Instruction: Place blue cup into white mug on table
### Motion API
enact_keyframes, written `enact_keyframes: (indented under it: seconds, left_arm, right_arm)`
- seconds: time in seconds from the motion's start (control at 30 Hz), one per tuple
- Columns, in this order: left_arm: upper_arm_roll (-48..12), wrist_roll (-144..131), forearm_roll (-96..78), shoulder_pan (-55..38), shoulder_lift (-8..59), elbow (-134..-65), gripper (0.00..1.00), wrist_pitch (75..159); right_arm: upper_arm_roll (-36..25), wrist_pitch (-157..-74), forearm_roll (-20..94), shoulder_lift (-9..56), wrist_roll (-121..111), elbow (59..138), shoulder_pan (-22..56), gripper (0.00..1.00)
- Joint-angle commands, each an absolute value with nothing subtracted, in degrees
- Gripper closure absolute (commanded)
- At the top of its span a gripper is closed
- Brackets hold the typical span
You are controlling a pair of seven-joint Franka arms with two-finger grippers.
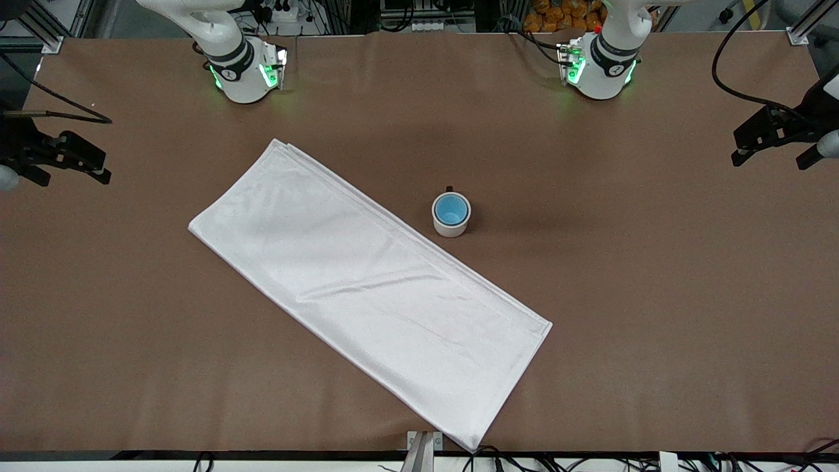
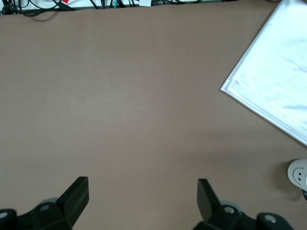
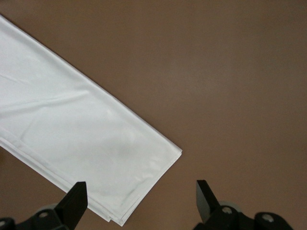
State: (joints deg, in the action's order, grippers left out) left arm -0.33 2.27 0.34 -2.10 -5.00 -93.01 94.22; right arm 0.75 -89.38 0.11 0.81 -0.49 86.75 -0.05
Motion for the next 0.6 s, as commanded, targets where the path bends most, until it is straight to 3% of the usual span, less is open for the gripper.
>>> enact_keyframes:
  seconds: [0.0,0.57]
  left_arm:
    - [0.1,3.6,-1.1,-2.3,-5.1,-92.5,0.0,93.1]
    - [0.3,3.5,-1.8,-2.3,-5.0,-92.5,0.0,93.1]
  right_arm:
    - [1.2,-88.9,-0.4,-0.8,0.0,88.4,-0.4,0.0]
    - [1.2,-88.1,-0.4,-0.8,-0.3,88.5,-0.4,0.0]
